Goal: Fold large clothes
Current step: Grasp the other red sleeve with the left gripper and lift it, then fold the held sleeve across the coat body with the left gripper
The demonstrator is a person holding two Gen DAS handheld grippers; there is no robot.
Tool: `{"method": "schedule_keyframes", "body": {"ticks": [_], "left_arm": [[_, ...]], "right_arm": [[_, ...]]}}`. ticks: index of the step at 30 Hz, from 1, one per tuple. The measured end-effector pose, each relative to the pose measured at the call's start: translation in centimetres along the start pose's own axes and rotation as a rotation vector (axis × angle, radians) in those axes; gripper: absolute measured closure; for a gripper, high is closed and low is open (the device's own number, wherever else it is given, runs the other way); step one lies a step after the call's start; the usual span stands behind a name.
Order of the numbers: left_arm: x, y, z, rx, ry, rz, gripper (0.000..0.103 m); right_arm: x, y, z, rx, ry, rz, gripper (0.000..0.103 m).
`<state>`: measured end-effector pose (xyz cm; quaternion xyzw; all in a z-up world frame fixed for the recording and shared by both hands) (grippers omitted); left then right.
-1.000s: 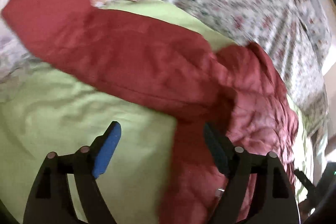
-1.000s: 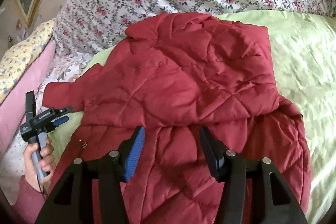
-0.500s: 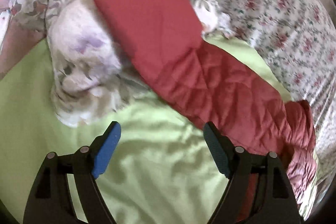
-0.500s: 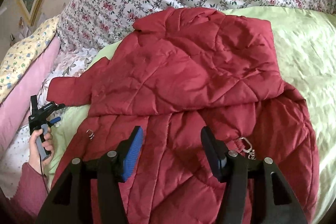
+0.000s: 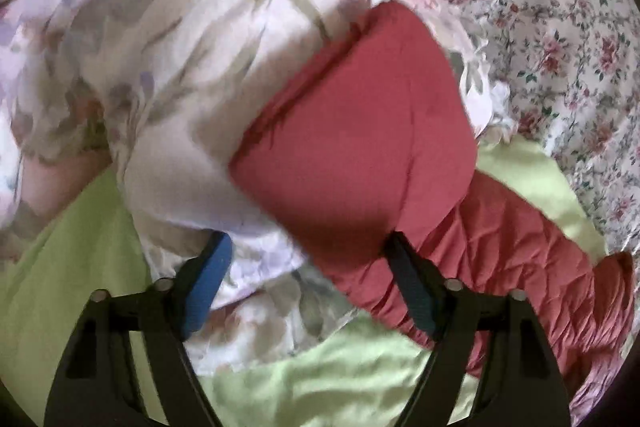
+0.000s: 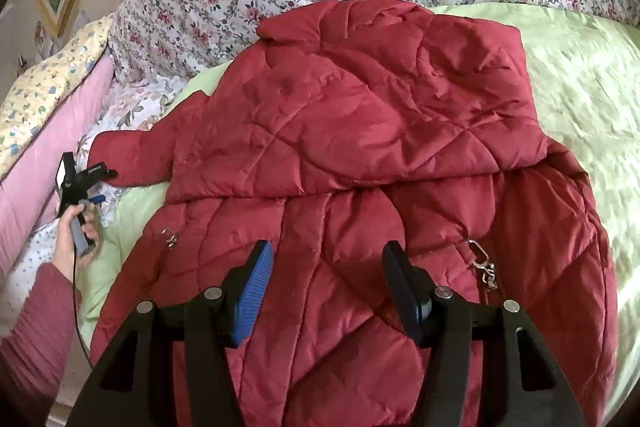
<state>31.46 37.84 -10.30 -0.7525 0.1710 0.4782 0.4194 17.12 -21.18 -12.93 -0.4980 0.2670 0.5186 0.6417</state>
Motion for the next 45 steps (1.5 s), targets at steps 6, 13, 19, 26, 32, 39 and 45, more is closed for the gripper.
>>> {"method": "schedule_keyframes", "body": {"ticks": [6, 13, 19, 26, 32, 39, 45], "left_arm": [[-2.5, 1.2, -3.2, 0.066, 0.138, -0.031, 0.094], [-6.8, 4.0, -8.0, 0.158, 0.273, -0.067, 0.095], [-10.0, 7.4, -12.5, 0.247, 0.383, -0.07, 0.095], [-12.8, 12.4, -19.3, 0.393, 0.493, -0.048, 0.095], [-13.3, 17.3, -24.5, 0.499, 0.553, 0.01, 0.095], [-14.3, 22.9, -30.7, 0.631, 0.621, 0.065, 0.095], [-13.3, 27.3, -34.8, 0.707, 0.603, 0.109, 0.095]], "right_arm": [[0.0, 0.6, -0.8, 0.019, 0.005, 0.002, 0.044], [-0.3, 0.7, -1.0, 0.039, -0.014, -0.01, 0.044], [-0.6, 0.6, -1.2, 0.054, -0.024, -0.02, 0.044], [-1.2, 0.6, -1.5, 0.063, -0.027, -0.032, 0.044], [-2.1, 0.6, -2.5, 0.09, -0.027, -0.049, 0.044], [-3.3, 0.5, -4.4, 0.134, -0.032, -0.071, 0.043], [-3.9, 0.2, -6.0, 0.185, -0.051, -0.088, 0.043]]}}
Point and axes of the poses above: each gripper's, at about its wrist camera, not at the fingertips, and x roughly the way its jaws point, z to its left, y to its underside, the point moved 7 cm from there along x, roughly the way its jaws point, and after that the axes turned 10 degrees about z, right-handed, at the moved point
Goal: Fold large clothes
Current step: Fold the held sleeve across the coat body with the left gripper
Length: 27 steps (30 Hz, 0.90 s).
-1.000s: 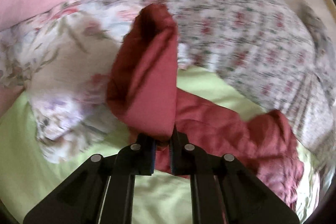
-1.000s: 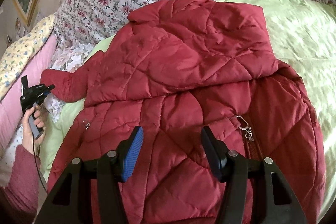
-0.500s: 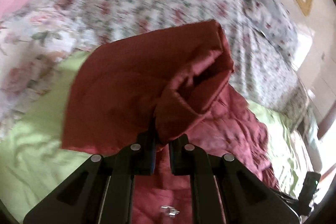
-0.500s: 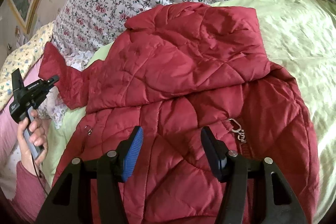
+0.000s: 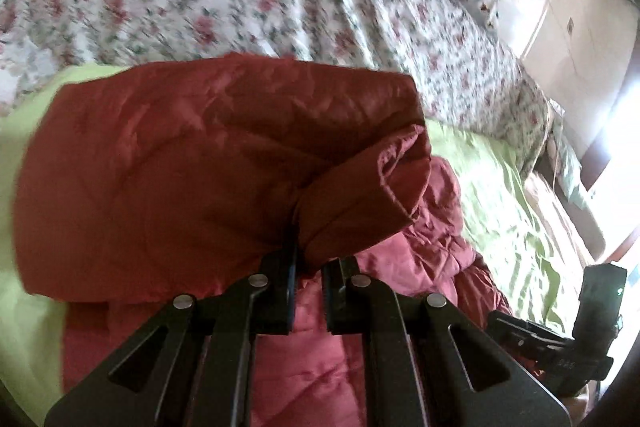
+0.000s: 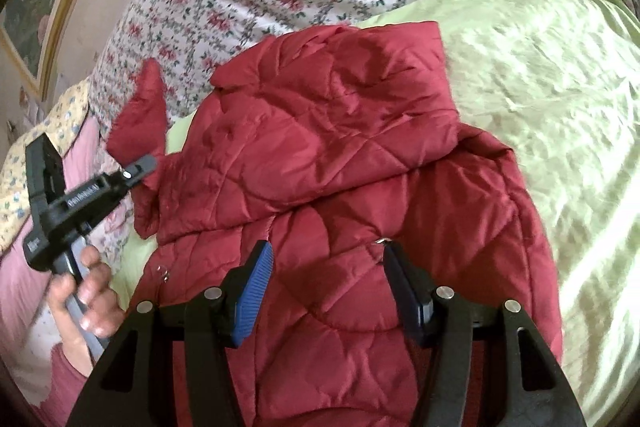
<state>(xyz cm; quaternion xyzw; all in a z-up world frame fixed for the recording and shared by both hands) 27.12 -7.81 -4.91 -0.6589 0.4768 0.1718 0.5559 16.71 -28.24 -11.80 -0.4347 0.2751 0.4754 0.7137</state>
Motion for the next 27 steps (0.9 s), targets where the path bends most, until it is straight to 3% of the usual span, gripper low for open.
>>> {"method": "schedule_keyframes", "body": {"ticks": [10, 23, 25, 27], "left_arm": [[4.5, 2.8, -4.1, 0.058, 0.015, 0.085, 0.095], [6.1, 3.5, -6.4, 0.095, 0.027, 0.124, 0.095], [6.1, 3.5, -6.4, 0.094, 0.031, 0.126, 0.095], [6.2, 3.6, -6.4, 0.091, 0.027, 0.133, 0.095]], "right_arm": [[-0.6, -3.1, -1.8, 0.064, -0.054, -0.038, 0.043], [3.6, -8.9, -0.5, 0.159, -0.271, 0.001, 0.043], [4.6, -9.2, -0.2, 0.166, -0.287, 0.02, 0.048], [5.5, -9.4, 0.1, 0.167, -0.298, 0.039, 0.065]]}}
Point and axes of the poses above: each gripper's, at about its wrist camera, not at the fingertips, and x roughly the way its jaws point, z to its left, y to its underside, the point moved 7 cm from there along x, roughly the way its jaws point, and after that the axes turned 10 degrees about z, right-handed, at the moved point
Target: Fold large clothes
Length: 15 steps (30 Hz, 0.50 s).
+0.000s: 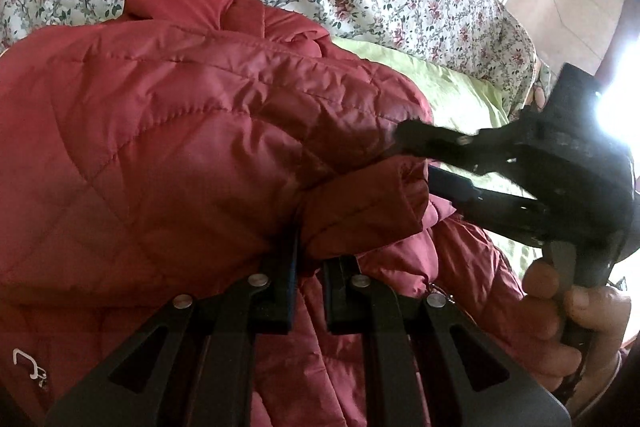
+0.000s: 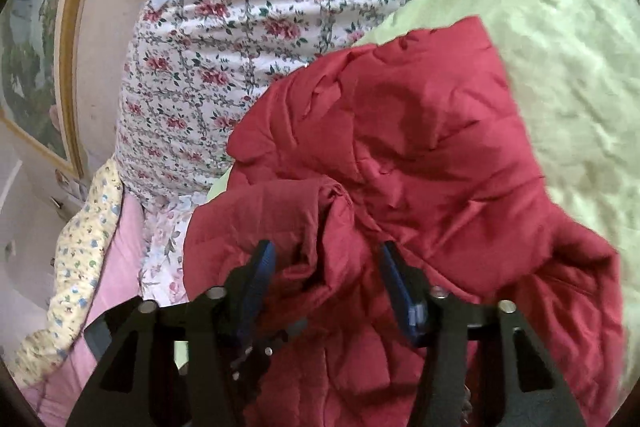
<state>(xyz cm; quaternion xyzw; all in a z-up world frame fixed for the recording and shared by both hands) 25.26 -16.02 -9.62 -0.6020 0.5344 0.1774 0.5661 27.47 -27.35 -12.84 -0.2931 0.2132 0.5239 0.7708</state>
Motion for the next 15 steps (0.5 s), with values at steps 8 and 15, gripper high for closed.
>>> {"method": "schedule_keyframes", "body": {"ticks": [8, 15], "left_arm": [[-1.2, 1.2, 1.2, -0.059, 0.101, 0.048, 0.069], [-4.7, 1.6, 3.2, -0.055, 0.07, 0.01, 0.068]], "right_arm": [[0.1, -0.1, 0.8, -0.05, 0.055, -0.021, 0.094], [-3.0, -1.1, 0.8, -0.087, 0.115, -0.101, 0.095]]}}
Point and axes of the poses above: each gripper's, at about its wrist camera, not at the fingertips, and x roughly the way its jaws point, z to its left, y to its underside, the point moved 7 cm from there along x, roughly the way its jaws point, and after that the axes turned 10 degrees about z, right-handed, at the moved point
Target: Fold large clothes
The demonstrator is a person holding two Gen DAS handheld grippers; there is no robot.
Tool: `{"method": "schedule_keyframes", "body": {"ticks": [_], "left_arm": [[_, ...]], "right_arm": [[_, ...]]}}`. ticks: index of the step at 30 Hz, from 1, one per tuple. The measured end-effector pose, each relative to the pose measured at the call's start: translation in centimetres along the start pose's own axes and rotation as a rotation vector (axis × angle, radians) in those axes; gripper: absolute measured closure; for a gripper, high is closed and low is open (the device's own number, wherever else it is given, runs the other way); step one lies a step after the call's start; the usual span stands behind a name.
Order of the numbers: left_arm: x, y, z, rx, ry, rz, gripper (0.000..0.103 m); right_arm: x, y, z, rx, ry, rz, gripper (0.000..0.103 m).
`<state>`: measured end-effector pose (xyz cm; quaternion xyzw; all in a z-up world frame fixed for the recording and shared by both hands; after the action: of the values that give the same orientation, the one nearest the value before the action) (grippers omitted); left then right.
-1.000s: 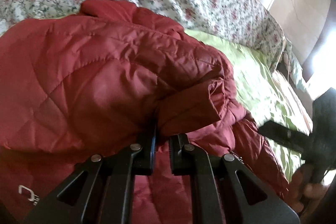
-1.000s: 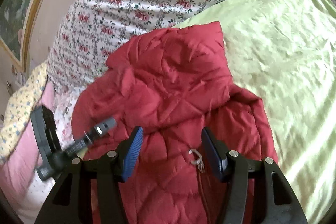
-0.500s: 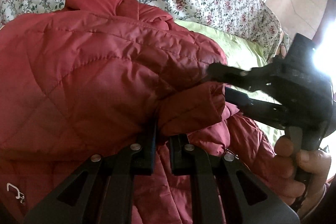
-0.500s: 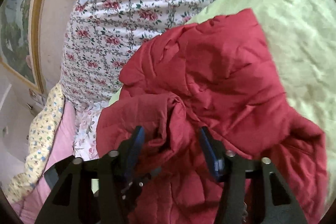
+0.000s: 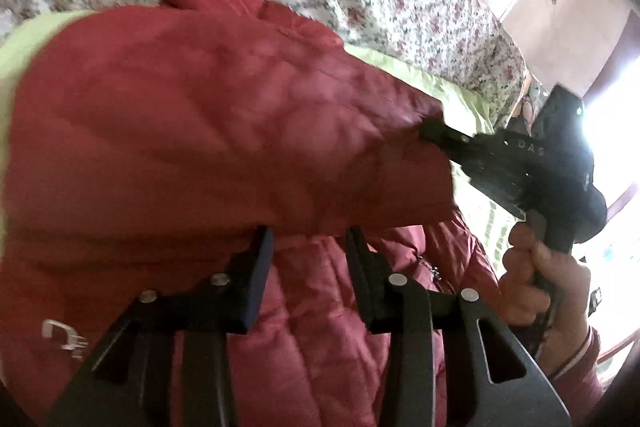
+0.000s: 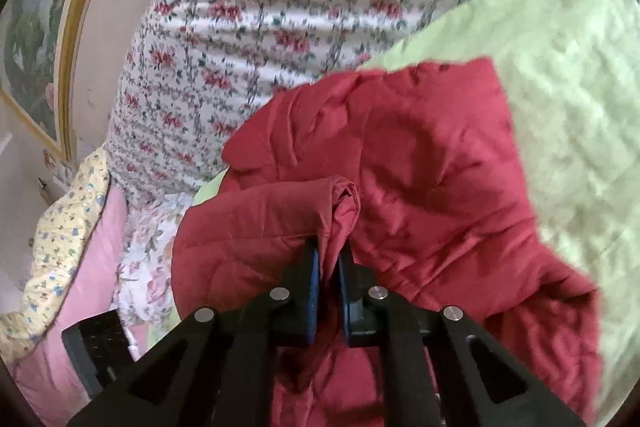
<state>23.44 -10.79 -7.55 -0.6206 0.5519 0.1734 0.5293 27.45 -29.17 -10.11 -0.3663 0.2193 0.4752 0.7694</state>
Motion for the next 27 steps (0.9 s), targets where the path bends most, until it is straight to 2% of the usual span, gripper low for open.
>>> {"method": "schedule_keyframes", "body": {"ticks": [5, 9, 15, 18, 21, 22, 24, 25, 27], "left_arm": [[-2.8, -1.6, 3.4, -0.029, -0.073, -0.051, 0.068], [-3.9, -3.3, 7.2, -0.094, -0.133, -0.073, 0.068], [-2.6, -4.5, 11.2, -0.145, -0.178, -0.056, 0.068], [-0.7, -4.4, 12.1, -0.143, -0.187, -0.012, 0.068], [0.6, -3.9, 12.6, -0.131, -0.208, 0.024, 0.068], [0.8, -4.0, 12.6, -0.118, -0.202, -0.007, 0.068], [0.9, -3.9, 12.5, -0.115, -0.208, -0.007, 0.068], [0.9, -3.8, 12.6, -0.114, -0.209, -0.008, 0.068], [1.1, -3.8, 12.7, -0.114, -0.212, -0.01, 0.068]], "right_arm": [[-1.7, -1.3, -2.1, 0.02, 0.049, -0.044, 0.096], [-1.7, -1.8, -3.2, 0.014, 0.096, -0.059, 0.096], [-0.2, -1.2, -4.1, 0.002, 0.153, -0.046, 0.096], [0.4, -0.8, -4.3, -0.006, 0.162, -0.028, 0.095], [-0.3, -1.0, -4.0, -0.015, 0.193, -0.042, 0.083], [-0.9, -1.0, -3.7, -0.021, 0.223, -0.064, 0.08], [-3.2, -1.2, -2.6, -0.06, 0.319, -0.167, 0.068], [-4.0, -1.2, -1.7, -0.092, 0.343, -0.213, 0.067], [-4.2, -1.1, 0.2, -0.157, 0.328, -0.232, 0.066]]}}
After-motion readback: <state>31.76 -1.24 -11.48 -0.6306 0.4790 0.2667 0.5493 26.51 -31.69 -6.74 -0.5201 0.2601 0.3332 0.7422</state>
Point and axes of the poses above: each gripper's, at about its wrist camera, not at the fingertips, and x roughly the way its jaws point, z to its left, y to its underside, the point moved 7 cm from there along x, roughly the way its jaws point, and after that the axes turned 10 degrees about z, right-handed, at the moved point
